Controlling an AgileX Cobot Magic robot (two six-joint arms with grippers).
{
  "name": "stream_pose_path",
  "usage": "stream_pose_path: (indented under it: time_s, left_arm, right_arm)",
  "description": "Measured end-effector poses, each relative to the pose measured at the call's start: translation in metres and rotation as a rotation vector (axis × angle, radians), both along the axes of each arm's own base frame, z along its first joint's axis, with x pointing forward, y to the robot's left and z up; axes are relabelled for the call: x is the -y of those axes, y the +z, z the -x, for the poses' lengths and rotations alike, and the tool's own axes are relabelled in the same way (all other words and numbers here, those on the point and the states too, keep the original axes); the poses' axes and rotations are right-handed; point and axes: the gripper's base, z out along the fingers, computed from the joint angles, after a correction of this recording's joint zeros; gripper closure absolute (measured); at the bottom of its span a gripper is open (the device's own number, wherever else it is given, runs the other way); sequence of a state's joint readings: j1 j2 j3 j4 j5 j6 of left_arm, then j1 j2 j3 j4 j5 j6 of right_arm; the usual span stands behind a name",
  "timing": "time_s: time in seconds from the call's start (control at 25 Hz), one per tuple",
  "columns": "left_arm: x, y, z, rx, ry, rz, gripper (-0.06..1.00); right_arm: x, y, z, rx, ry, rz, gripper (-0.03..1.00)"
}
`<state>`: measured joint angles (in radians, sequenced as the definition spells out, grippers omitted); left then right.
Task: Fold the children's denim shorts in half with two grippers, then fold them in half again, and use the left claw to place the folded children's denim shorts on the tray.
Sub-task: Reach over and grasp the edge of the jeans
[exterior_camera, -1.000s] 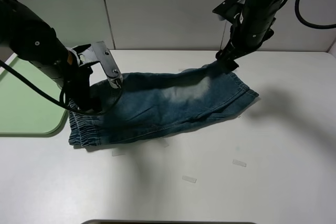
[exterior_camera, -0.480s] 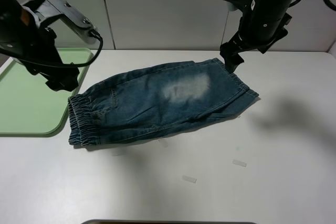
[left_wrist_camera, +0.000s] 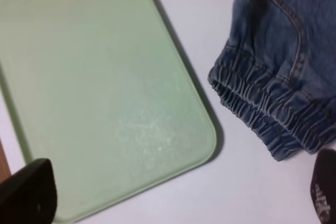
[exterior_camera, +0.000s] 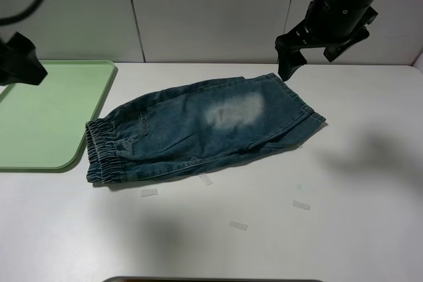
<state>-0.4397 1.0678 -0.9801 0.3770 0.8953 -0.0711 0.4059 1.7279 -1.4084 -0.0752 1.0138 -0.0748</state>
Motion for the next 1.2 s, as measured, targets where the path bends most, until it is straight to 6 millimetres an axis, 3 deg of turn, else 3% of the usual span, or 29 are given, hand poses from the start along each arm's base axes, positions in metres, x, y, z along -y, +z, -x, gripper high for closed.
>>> stream_pose_path:
  time_s: [0.32,0.36,0.4,0.48,0.76,1.0,1.2]
  left_arm:
    - [-0.027,0.031,0.072,0.087,0.048,0.181,-0.01]
    - [-0.027,0.031,0.072,0.087,0.048,0.181,-0.01]
    - [-0.032,0.028,0.093,0.096,0.039,0.240,-0.01]
    - [-0.038,0.020,0.116,0.116,0.023,0.305,-0.01]
    - [-0.058,-0.032,0.175,0.194,-0.018,0.432,-0.01]
    - [-0.065,-0.059,0.199,0.272,-0.053,0.517,-0.01]
    - [-0.059,-0.076,0.199,0.198,-0.090,0.521,-0.01]
  right_arm:
    - [0.000,0.000,0.000,-0.004,-0.001,-0.003,0.27]
    - [0.000,0.000,0.000,-0.004,-0.001,-0.004,0.27]
    - [-0.001,0.000,0.000,-0.004,-0.002,-0.008,0.27]
    - [-0.002,0.000,0.000,-0.002,-0.004,-0.019,0.27]
    - [-0.002,0.000,0.000,-0.003,-0.006,-0.027,0.27]
    - [-0.002,0.000,0.000,0.000,-0.008,-0.028,0.27]
    - [-0.002,0.000,-0.001,0.007,-0.007,-0.032,0.27]
